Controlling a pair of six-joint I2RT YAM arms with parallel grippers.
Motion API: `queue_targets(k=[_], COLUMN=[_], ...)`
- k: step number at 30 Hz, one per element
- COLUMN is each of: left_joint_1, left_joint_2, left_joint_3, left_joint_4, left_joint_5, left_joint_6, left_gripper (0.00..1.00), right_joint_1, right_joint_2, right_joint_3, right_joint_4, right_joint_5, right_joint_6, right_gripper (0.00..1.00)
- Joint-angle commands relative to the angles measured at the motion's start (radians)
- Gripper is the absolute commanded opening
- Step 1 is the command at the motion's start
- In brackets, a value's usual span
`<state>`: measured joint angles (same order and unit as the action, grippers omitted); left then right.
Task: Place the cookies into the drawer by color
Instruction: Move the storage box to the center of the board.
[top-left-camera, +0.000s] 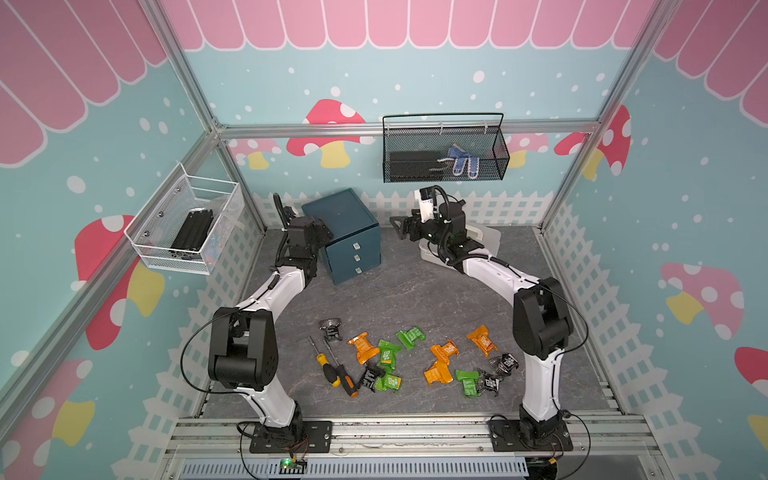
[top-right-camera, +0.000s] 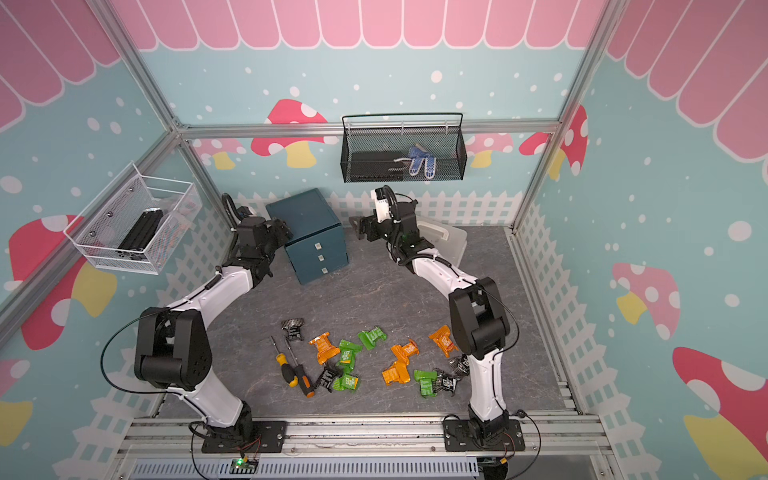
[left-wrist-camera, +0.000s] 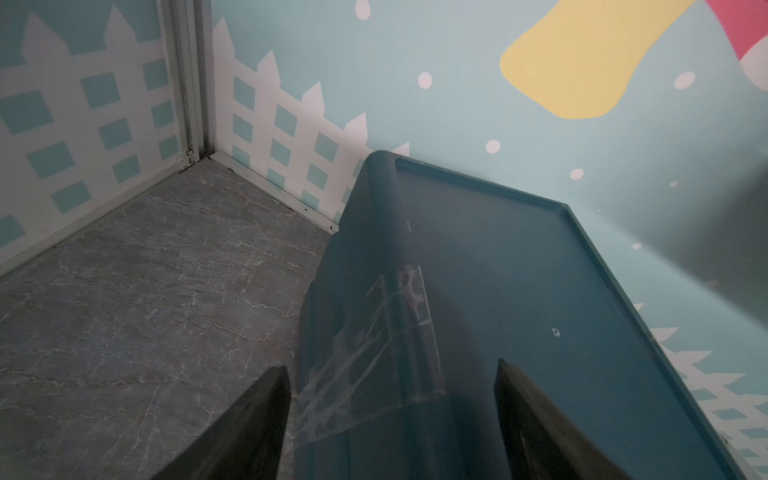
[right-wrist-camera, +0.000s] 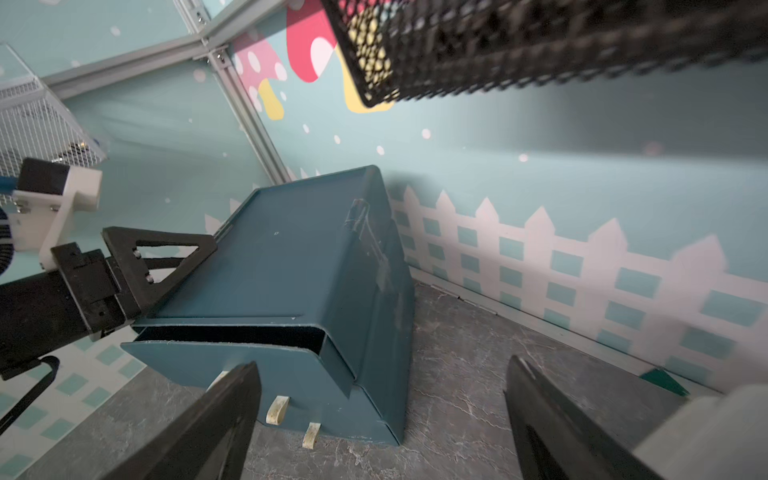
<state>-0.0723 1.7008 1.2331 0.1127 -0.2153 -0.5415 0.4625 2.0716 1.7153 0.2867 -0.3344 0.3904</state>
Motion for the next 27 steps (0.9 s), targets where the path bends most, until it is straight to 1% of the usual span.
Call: queue_targets(k=[1, 3, 6, 8, 12, 14, 16, 19, 22, 25, 27], left_joint_1=[0.007, 0.008, 0.011, 0.01, 0.008, 0.009, 0.008, 0.006, -0.002, -0.018, -0.028], left_joint_2=[0.005, 0.0, -0.003, 0.003, 0.011, 0.015, 0.022, 0.022, 0.015, 0.005, 0.0], left_joint_3=[0.021, 0.003, -0.015, -0.015, -0.037, -0.044, -0.047, -0.068, -0.097, -0.112, -0.122], left_joint_4=[-0.008, 0.009, 0.032, 0.039, 0.075, 0.085, 0.093, 0.129, 0.171, 0.181, 0.18], left_joint_5=[0.004, 0.009, 0.029, 0.055, 0.119, 0.136, 0.172, 0.219, 0.268, 0.301, 0.302], left_joint_6=[0.009, 0.012, 0.011, 0.007, -0.009, -0.012, -0.017, -0.032, -0.047, -0.057, -0.055], left_gripper=[0.78, 0.76, 0.75, 0.74, 0.73, 0.73, 0.73, 0.71, 0.69, 0.68, 0.66], right_joint_1=[0.015, 0.023, 0.041, 0.052, 0.063, 0.067, 0.071, 0.074, 0.077, 0.08, 0.08], right_joint_2=[0.109, 0.171, 0.245, 0.291, 0.347, 0.35, 0.347, 0.339, 0.316, 0.301, 0.303], right_joint_3=[0.149, 0.228, 0.316, 0.383, 0.458, 0.457, 0.446, 0.424, 0.375, 0.347, 0.349], right_joint_4=[-0.06, -0.072, -0.083, -0.111, -0.143, -0.152, -0.152, -0.123, -0.062, -0.041, -0.048], right_joint_5=[-0.074, -0.109, -0.125, -0.14, -0.181, -0.185, -0.204, -0.251, -0.282, -0.282, -0.286], right_joint_6=[0.022, 0.033, 0.044, 0.049, 0.057, 0.056, 0.052, 0.057, 0.066, 0.052, 0.054], right_gripper=[0.93, 0.91, 0.91, 0.9, 0.86, 0.85, 0.8, 0.77, 0.69, 0.61, 0.59])
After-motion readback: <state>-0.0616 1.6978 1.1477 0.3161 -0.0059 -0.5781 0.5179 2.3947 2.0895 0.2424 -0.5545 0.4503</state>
